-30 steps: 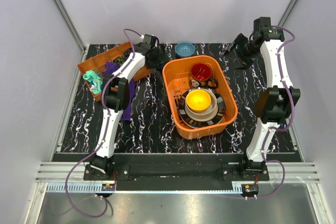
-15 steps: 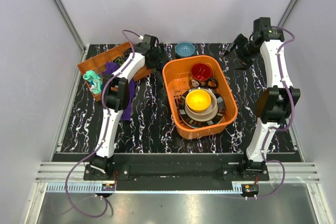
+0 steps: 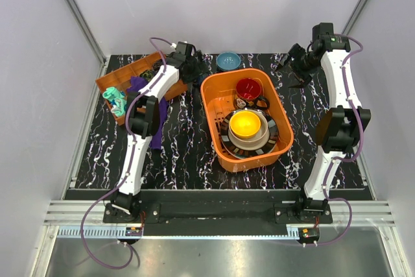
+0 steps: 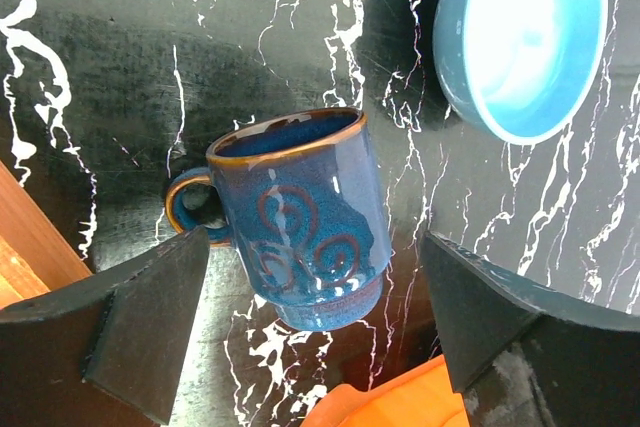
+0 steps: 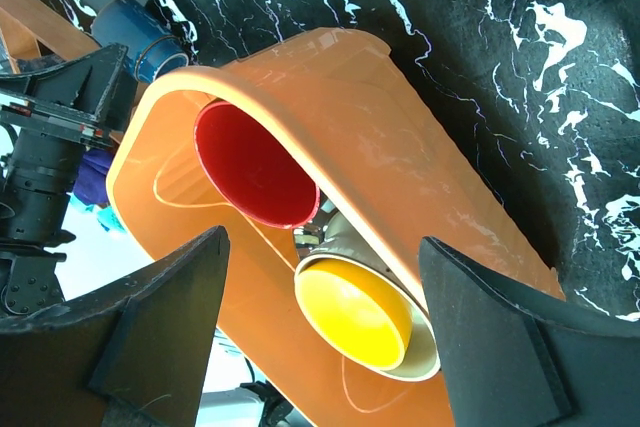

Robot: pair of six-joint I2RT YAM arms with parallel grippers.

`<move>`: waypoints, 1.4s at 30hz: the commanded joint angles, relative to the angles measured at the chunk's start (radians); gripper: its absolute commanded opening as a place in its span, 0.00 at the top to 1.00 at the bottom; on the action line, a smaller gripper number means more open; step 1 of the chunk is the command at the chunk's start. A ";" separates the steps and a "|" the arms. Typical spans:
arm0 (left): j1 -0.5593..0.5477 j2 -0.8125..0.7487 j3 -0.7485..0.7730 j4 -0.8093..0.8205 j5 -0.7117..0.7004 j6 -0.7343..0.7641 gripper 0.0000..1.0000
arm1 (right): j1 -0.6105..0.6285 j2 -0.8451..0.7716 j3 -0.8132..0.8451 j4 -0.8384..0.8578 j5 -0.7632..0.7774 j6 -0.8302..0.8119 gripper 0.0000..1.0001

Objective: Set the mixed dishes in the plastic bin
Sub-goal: Pick up the cup at the center of the board.

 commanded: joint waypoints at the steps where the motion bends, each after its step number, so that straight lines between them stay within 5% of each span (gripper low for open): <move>1: 0.003 0.031 0.009 0.079 0.016 -0.036 0.12 | 0.002 -0.050 0.002 -0.031 -0.004 -0.022 0.14; 15: 0.003 0.068 0.012 0.079 0.012 -0.051 0.19 | 0.002 -0.035 0.018 -0.060 0.007 -0.036 0.14; 26: 0.003 0.062 0.000 0.074 0.027 -0.049 0.51 | 0.002 -0.030 0.015 -0.058 0.008 -0.032 0.14; 35: 0.012 0.043 0.015 0.073 0.047 -0.053 0.97 | 0.002 -0.023 0.017 -0.048 -0.001 -0.027 0.14; 42: 0.032 -0.006 0.011 0.076 0.064 -0.051 1.00 | 0.002 -0.021 -0.009 -0.019 -0.024 -0.013 0.14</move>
